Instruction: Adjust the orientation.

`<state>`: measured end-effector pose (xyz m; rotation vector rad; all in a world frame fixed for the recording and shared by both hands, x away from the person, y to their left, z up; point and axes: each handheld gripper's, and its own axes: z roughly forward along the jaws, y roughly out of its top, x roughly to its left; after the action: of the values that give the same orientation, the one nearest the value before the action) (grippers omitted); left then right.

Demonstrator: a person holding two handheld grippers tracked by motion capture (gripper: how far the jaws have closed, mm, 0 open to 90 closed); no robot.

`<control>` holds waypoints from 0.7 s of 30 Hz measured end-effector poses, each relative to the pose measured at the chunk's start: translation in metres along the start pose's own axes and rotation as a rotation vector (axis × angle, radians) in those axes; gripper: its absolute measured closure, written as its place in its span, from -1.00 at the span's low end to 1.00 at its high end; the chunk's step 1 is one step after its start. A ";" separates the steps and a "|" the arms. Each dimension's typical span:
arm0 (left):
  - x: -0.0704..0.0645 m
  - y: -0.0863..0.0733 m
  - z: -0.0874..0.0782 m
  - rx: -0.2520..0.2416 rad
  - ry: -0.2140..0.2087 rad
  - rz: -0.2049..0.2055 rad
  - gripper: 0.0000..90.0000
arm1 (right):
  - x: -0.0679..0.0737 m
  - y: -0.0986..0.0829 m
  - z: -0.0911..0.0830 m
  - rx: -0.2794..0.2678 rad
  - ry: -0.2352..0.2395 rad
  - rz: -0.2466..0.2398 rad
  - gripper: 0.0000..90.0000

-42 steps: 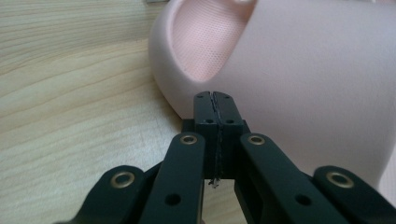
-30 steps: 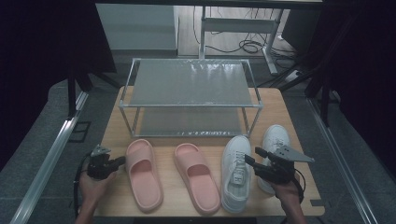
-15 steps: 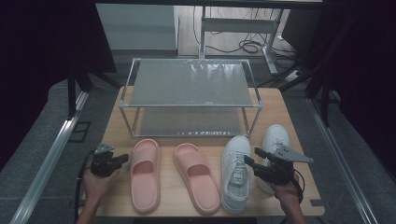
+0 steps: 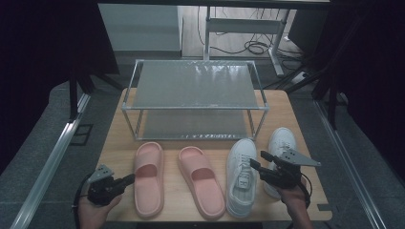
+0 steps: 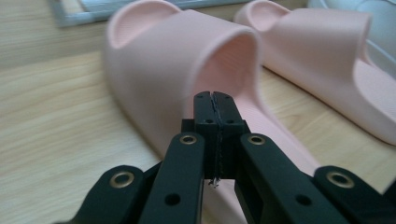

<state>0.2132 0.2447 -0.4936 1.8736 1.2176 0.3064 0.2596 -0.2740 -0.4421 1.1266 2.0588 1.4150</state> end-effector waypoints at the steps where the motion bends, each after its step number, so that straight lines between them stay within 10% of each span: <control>1: -0.003 0.000 0.003 0.005 -0.001 0.006 1.00 | 0.000 0.000 0.000 0.000 0.000 0.000 -0.02; 21: -0.005 -0.004 0.023 0.068 0.040 0.023 1.00 | -0.001 0.000 -0.002 -0.005 -0.007 0.001 -0.02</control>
<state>0.2220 0.2288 -0.5087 1.9493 1.2476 0.3198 0.2589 -0.2760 -0.4411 1.1295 2.0485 1.4140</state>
